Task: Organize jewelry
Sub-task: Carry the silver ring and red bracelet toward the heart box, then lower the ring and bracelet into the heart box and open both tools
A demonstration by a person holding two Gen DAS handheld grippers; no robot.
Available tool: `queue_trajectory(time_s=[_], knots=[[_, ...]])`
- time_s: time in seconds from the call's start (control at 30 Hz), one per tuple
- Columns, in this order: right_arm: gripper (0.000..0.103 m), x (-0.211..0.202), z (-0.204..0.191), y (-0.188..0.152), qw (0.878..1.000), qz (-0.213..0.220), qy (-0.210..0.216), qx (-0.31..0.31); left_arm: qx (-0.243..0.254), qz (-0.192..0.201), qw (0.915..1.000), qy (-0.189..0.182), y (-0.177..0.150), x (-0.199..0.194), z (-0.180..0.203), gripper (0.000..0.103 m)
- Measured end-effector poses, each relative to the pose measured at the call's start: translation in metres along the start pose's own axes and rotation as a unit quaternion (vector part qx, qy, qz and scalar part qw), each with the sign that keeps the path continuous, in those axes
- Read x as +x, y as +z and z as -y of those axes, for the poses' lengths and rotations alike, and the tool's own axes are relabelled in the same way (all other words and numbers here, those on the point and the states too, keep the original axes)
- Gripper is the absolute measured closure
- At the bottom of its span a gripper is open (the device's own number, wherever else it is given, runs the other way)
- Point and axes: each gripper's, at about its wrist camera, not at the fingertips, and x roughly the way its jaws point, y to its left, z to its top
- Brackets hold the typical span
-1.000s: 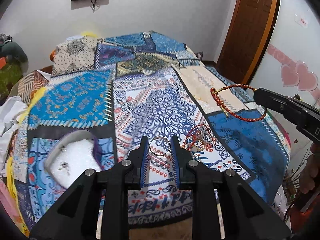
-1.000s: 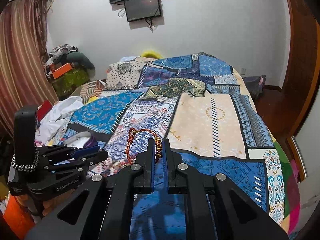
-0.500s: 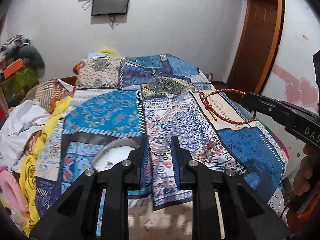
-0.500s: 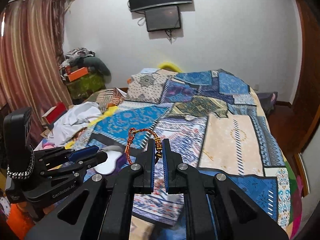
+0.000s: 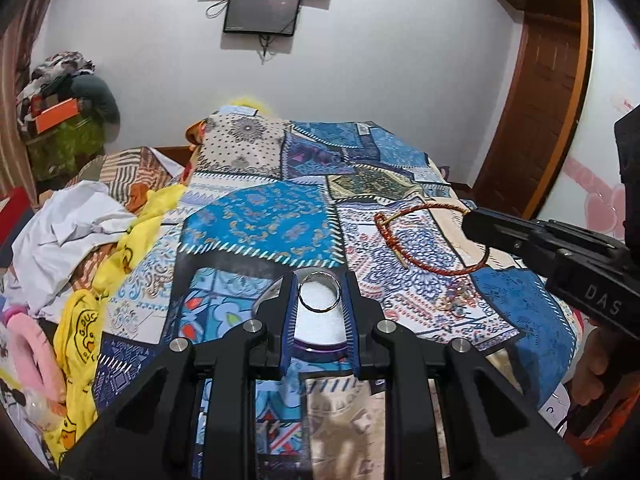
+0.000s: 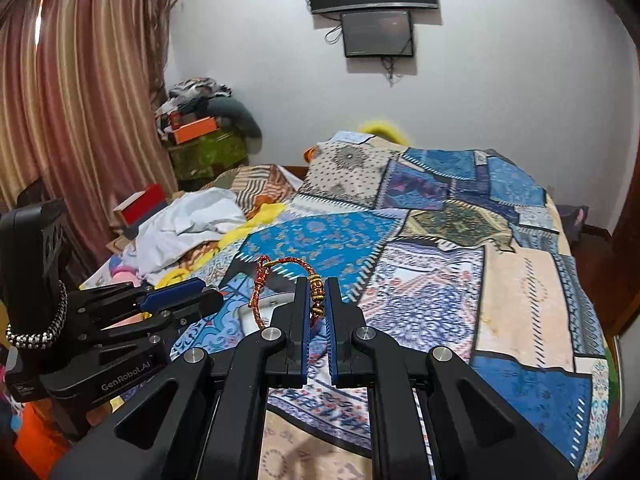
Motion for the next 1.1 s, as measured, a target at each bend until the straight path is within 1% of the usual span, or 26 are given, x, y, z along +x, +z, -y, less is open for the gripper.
queue_trajectory(time_s=[0.07,0.33,0.6,0.8,0.9,1.03,1.1], knots=[[0.097,0.006,-0.005,-0.001,1.000,-0.006,0.003,-0.002,-0.005,-0.003,1.0000,0.004,-0.003,0.002,-0.007,0.082],[0.097,0.051,-0.018,-0.004,0.999,-0.045,0.018,-0.014,-0.018,-0.017,0.9996,0.014,-0.008,0.021,-0.028,0.082],[0.097,0.089,-0.020,-0.014,0.995,-0.089,0.029,-0.013,-0.026,-0.034,0.9990,0.013,-0.013,0.043,-0.041,0.082],[0.097,0.107,-0.022,-0.020,0.993,-0.117,0.026,-0.018,-0.026,-0.045,0.9986,0.009,-0.014,0.060,-0.045,0.082],[0.097,0.116,-0.023,-0.024,0.990,-0.140,0.029,-0.020,-0.027,-0.050,0.9984,0.008,-0.014,0.065,-0.045,0.082],[0.097,0.118,-0.024,-0.027,0.987,-0.155,0.027,-0.021,-0.027,-0.052,0.9983,0.006,-0.014,0.067,-0.042,0.082],[0.095,0.115,-0.021,-0.026,0.987,-0.158,0.032,-0.013,-0.024,-0.053,0.9983,0.004,-0.014,0.067,-0.041,0.082]])
